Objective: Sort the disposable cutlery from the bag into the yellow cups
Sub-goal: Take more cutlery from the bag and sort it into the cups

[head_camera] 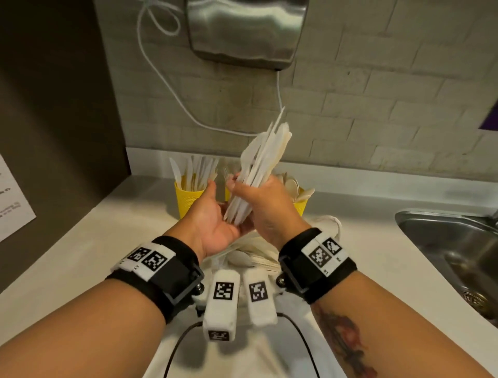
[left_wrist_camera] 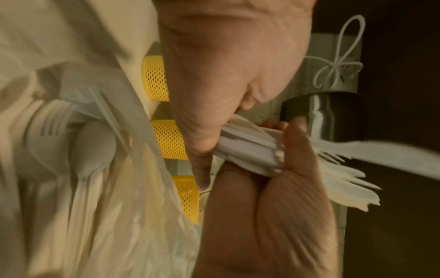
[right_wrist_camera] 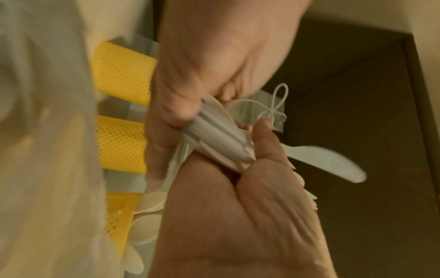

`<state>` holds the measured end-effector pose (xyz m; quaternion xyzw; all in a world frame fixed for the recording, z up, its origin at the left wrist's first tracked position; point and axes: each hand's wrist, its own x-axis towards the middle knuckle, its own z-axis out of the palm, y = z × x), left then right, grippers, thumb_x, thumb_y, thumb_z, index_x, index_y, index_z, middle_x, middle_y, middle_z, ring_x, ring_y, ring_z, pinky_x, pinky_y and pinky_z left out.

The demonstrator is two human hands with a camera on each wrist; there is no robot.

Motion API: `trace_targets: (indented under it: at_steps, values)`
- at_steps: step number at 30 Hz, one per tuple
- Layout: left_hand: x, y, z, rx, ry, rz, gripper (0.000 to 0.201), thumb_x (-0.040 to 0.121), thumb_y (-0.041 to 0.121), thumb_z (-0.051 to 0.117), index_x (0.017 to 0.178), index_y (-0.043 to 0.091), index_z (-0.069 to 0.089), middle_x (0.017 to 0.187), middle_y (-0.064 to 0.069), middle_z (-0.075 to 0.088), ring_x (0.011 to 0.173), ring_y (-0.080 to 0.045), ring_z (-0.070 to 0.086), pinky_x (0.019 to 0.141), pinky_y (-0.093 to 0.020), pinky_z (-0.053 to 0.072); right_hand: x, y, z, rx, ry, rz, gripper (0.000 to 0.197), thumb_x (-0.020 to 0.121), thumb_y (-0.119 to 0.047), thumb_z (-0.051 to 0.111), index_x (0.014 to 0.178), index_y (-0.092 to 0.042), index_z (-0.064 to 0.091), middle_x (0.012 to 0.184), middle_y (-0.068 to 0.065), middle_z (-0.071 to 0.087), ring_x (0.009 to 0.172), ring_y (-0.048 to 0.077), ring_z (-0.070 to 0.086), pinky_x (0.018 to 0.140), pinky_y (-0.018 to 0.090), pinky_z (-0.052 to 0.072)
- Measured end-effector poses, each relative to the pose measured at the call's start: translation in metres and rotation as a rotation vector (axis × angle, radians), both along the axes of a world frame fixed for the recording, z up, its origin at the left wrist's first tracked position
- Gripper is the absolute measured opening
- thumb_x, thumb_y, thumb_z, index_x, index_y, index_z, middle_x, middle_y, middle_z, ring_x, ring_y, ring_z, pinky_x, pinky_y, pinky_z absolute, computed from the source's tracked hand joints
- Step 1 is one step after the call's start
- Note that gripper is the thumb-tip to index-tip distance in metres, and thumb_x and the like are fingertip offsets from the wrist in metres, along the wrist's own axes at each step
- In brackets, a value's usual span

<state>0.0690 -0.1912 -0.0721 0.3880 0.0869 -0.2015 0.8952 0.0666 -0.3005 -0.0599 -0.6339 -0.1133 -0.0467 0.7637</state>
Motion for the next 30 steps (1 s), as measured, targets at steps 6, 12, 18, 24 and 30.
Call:
trace_targets:
  at_steps: [6, 12, 18, 24, 30]
  values:
    - [-0.009, -0.004, -0.017, 0.022, -0.014, -0.021, 0.069, 0.099, 0.062, 0.027, 0.109, 0.012, 0.074, 0.107, -0.018, 0.074, 0.091, -0.032, 0.074, 0.078, -0.046, 0.057, -0.006, 0.004, -0.017, 0.058, 0.051, 0.031, 0.037, 0.081, 0.003, 0.069, 0.116, -0.005, 0.060, 0.096, 0.009, 0.069, 0.091, 0.020, 0.069, 0.082, 0.037, 0.058]
    - [-0.016, -0.009, -0.024, 0.142, -0.095, 0.002, 0.064, 0.090, 0.072, 0.038, 0.119, 0.024, 0.068, 0.110, -0.007, 0.075, 0.105, -0.025, 0.070, 0.095, -0.049, 0.052, -0.005, 0.005, -0.029, 0.042, 0.091, 0.044, 0.015, 0.088, -0.004, 0.064, 0.102, -0.008, 0.061, 0.081, 0.010, 0.062, 0.079, 0.024, 0.061, 0.081, 0.043, 0.053]
    - [-0.015, -0.009, -0.020, 0.415, -0.295, 0.071, 0.032, 0.086, 0.028, 0.071, 0.114, 0.013, 0.064, 0.098, -0.005, 0.077, 0.095, -0.017, 0.072, 0.075, -0.031, 0.056, -0.008, 0.006, -0.036, -0.208, 0.075, 0.121, 0.021, 0.094, -0.011, 0.050, 0.091, -0.018, 0.069, 0.093, 0.011, 0.071, 0.090, 0.025, 0.068, 0.078, 0.039, 0.055]
    - [0.000, -0.007, -0.025, 0.339, -0.189, 0.050, 0.032, 0.094, 0.012, 0.061, 0.126, 0.009, 0.059, 0.111, -0.014, 0.070, 0.099, -0.025, 0.067, 0.083, -0.038, 0.055, 0.005, 0.005, -0.042, -0.687, 0.082, 0.088, 0.034, 0.092, -0.030, 0.050, 0.122, -0.018, 0.059, 0.117, 0.007, 0.066, 0.108, 0.022, 0.063, 0.094, 0.043, 0.053]
    - [0.011, -0.011, -0.036, 0.288, -0.108, 0.074, 0.029, 0.097, 0.011, 0.057, 0.126, 0.007, 0.054, 0.087, -0.012, 0.070, 0.074, -0.023, 0.070, 0.060, -0.038, 0.059, 0.013, -0.011, -0.060, -0.837, 0.063, -0.162, 0.040, 0.080, -0.045, 0.069, 0.094, -0.014, 0.048, 0.085, 0.003, 0.052, 0.070, 0.019, 0.052, 0.056, 0.028, 0.038]
